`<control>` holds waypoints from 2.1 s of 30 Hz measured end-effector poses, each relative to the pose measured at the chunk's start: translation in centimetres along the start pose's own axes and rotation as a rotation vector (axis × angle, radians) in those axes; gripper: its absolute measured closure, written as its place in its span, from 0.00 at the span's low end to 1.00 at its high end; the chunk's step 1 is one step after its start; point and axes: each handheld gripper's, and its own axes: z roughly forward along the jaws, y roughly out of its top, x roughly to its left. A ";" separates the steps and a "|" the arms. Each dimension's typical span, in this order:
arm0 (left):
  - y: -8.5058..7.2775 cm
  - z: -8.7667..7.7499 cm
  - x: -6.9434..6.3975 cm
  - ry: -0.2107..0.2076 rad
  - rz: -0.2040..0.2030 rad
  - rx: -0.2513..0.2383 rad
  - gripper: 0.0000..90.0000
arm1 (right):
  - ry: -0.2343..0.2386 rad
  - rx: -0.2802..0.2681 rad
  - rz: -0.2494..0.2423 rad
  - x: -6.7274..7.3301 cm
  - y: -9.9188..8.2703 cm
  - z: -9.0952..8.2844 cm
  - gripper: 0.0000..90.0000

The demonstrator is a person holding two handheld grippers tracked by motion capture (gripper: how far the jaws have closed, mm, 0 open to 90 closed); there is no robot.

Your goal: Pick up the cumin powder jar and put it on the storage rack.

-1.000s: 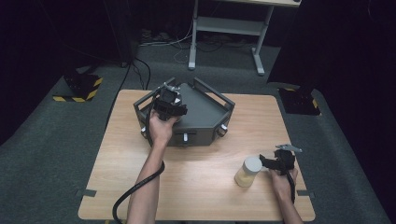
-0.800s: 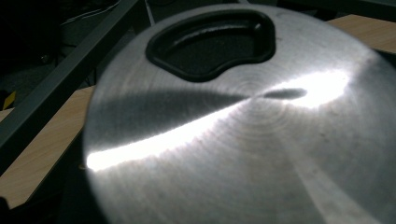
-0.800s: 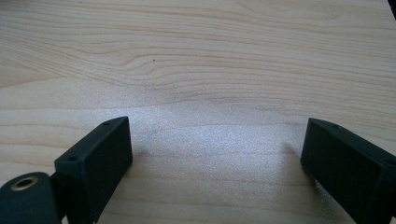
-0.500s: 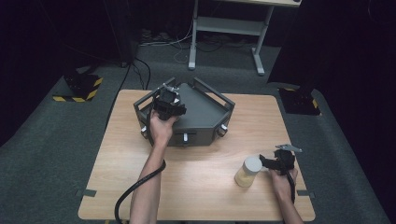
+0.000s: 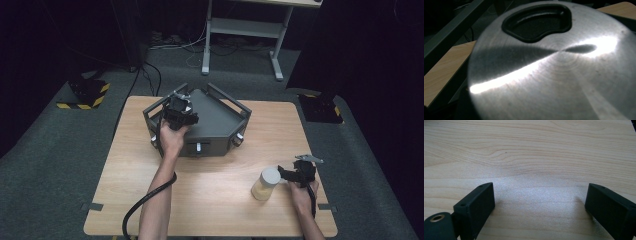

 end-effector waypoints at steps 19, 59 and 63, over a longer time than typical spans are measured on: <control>-2.4 -5.7 2.1 -0.100 -0.046 -0.130 0.01 | -0.007 0.000 0.009 0.1 0.0 0.0 0.10; -16.7 -7.3 0.7 -0.085 0.008 -0.074 0.00 | -0.010 -0.002 0.005 0.1 0.0 0.0 0.10; -17.9 -5.9 0.5 -0.073 0.013 -0.036 0.00 | -0.010 -0.002 0.004 0.1 0.0 0.0 0.10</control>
